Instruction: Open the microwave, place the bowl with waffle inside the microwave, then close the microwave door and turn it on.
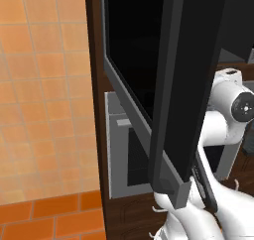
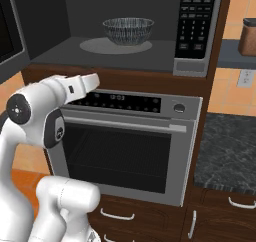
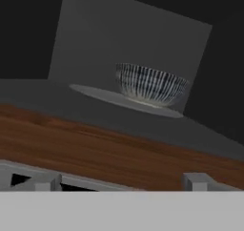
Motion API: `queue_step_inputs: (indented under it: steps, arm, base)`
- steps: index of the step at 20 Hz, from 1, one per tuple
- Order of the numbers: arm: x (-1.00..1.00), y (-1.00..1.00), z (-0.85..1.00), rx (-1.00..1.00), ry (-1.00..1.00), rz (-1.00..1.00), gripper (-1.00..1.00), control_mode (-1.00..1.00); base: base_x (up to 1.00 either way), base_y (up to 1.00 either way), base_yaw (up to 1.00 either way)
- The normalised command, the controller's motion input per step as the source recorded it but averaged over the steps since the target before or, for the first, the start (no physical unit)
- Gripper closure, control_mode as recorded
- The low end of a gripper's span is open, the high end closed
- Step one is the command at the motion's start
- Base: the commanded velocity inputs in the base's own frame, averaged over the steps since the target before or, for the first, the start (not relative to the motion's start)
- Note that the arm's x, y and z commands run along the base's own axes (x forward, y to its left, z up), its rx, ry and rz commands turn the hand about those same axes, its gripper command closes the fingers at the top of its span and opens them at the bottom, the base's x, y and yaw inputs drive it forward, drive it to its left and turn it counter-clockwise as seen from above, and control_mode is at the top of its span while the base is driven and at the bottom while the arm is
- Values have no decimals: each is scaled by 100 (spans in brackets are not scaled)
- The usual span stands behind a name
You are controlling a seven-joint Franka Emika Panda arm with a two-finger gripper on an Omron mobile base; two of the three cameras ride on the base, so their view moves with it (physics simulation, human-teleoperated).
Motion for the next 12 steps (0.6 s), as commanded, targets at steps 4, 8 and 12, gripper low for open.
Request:
queue_step_inputs:
  steps: [4,8,12]
  arm:
    - [10,50,-38,2,-6,0,-100,-100]
    - [12,47,-34,2,-4,0,-100,-100]
    - [1,55,-6,0,-8,0,-100,-100]
  base:
    - [0,0,0]
    - [0,0,0]
    - [0,0,0]
